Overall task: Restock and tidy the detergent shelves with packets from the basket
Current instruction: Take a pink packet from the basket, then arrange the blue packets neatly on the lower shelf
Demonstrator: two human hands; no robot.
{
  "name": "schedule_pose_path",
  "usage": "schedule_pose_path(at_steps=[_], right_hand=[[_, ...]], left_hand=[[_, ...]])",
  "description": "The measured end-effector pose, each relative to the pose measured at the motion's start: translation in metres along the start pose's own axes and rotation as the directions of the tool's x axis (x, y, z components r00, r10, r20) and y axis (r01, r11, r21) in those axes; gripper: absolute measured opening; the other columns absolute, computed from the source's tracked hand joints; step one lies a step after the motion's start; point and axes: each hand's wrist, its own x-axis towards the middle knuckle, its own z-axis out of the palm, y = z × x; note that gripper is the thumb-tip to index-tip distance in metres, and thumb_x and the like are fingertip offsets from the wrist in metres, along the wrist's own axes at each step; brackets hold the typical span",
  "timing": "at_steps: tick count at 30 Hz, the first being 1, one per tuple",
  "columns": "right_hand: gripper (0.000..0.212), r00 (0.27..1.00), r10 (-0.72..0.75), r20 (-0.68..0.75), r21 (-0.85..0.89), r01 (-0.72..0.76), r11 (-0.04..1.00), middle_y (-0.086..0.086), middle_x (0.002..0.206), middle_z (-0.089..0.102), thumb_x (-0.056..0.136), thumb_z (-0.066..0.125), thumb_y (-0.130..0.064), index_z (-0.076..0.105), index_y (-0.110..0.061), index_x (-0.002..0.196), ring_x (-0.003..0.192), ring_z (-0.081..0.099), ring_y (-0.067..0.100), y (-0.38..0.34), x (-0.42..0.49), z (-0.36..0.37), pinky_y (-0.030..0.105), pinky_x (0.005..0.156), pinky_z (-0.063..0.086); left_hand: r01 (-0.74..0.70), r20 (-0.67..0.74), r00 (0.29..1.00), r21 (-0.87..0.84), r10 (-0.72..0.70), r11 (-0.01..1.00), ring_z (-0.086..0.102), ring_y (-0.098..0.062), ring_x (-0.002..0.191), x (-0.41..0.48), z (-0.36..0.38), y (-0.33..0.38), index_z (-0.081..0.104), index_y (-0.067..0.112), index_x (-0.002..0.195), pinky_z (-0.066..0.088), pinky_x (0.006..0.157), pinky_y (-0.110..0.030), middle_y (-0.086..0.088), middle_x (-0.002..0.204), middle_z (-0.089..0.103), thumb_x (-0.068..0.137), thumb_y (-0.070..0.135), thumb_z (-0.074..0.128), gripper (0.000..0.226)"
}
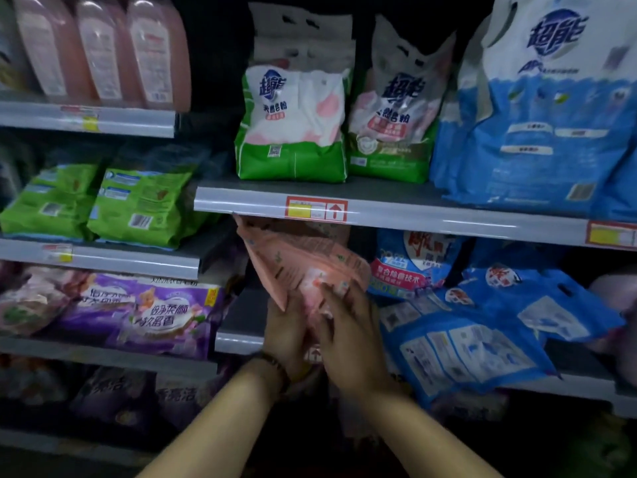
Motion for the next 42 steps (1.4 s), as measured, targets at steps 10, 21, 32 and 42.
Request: schedule_pose_path(at_steps=[10, 21, 32, 42], right_hand=[[0.082, 0.812, 0.199, 0.549, -0.293, -0.036, 0.955, -0.006, 0.177, 0.012, 0.085, 0.058, -0.059, 0.029, -0.047, 0.161, 0.162, 0.013, 0.031, 0.042, 0.058, 0.080, 0.061, 0.127, 0.011], [0.081, 0.763, 0.159, 0.626, -0.286, 0.036, 0.957, 0.008, 0.177, 0.008, 0.095, 0.060, -0.040, 0.024, -0.030, 0.166, 0.162, 0.008, 0.036, 0.031, 0.051, 0.067, 0.059, 0.127, 0.012], [0.029, 0.845, 0.143, 0.515, 0.047, -0.194, 0.980, -0.001, 0.128, 0.066, 0.103, 0.057, -0.033, 0.063, -0.024, 0.130, 0.121, 0.062, 0.018, 0.114, -0.194, 0.115, 0.030, 0.105, 0.047], [0.025, 0.466, 0.423, 0.777, -0.211, -0.440, 0.873, 0.000, 0.125, 0.065, 0.110, 0.052, -0.034, 0.063, -0.026, 0.131, 0.105, 0.063, 0.015, 0.168, -0.293, 0.114, 0.025, 0.087, 0.053]], left_hand=[[-0.150, -0.053, 0.936, 0.833, 0.347, 0.532, 0.066, -0.041, 0.095, 0.019, -0.054, -0.066, 0.067, 0.019, 0.106, 0.055, 0.082, -0.048, -0.015, 0.103, 0.065, 0.066, 0.053, 0.065, 0.052], [-0.270, 0.327, 0.942, 0.876, -0.079, 0.400, 0.059, -0.005, 0.116, -0.026, -0.086, -0.101, 0.060, 0.024, 0.127, 0.044, 0.087, -0.013, 0.015, 0.116, 0.060, 0.100, 0.015, 0.061, 0.029], [-0.046, 0.139, 0.924, 0.965, -0.357, 0.257, 0.058, -0.015, 0.129, -0.132, -0.165, -0.193, 0.044, 0.014, 0.151, 0.043, 0.114, -0.033, 0.009, 0.143, 0.054, 0.102, 0.029, 0.062, 0.054], [-0.224, 0.176, 0.792, 0.974, -0.584, -0.010, 0.058, -0.025, 0.126, -0.131, -0.175, -0.214, 0.053, 0.020, 0.142, 0.047, 0.104, -0.032, -0.004, 0.140, 0.059, 0.105, 0.032, 0.055, 0.039]])
